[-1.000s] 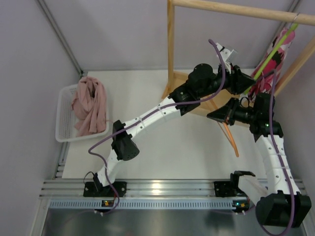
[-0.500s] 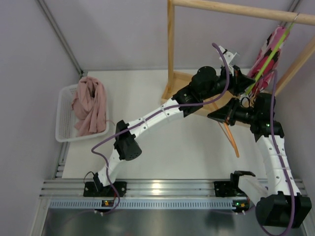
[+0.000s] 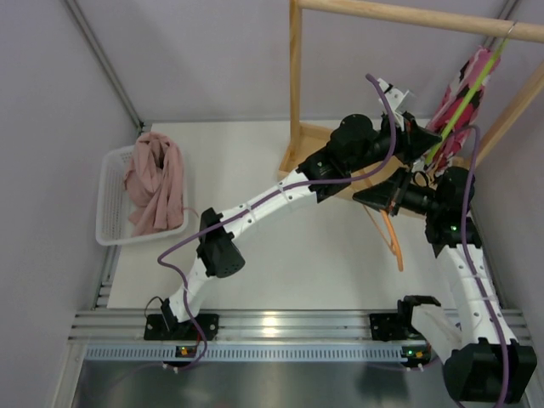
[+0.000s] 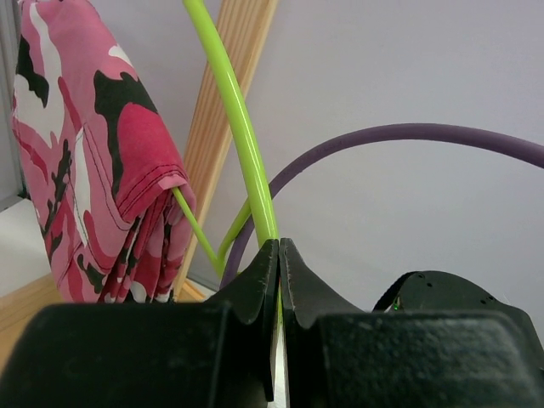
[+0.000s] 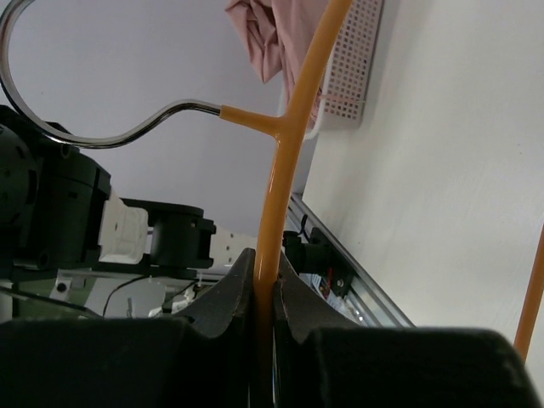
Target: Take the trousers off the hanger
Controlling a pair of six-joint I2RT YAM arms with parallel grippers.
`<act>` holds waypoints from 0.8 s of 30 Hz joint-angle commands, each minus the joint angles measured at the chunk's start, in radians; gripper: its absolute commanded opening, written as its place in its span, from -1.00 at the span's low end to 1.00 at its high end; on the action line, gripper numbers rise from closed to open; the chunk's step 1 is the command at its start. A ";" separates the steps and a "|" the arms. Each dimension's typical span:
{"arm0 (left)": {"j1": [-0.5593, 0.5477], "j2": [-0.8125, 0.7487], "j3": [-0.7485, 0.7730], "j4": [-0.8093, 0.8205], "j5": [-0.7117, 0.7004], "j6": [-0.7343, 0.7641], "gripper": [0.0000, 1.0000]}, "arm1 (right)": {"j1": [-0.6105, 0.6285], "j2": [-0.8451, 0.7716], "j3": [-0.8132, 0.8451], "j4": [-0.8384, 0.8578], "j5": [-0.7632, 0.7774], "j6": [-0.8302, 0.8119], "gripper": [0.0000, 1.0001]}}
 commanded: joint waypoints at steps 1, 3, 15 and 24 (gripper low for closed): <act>-0.002 0.008 0.032 0.056 -0.010 0.019 -0.88 | 0.019 -0.036 -0.005 0.234 -0.045 0.090 -1.00; -0.003 0.010 0.027 0.054 0.000 0.022 -0.89 | 0.025 -0.006 0.014 0.184 -0.088 0.038 -1.00; -0.003 0.017 0.038 0.063 -0.024 0.043 -0.89 | 0.106 -0.011 -0.013 0.071 -0.100 -0.015 -1.00; -0.003 0.011 0.030 0.071 -0.044 0.048 -0.89 | 0.129 -0.038 -0.033 -0.011 -0.079 -0.094 -1.00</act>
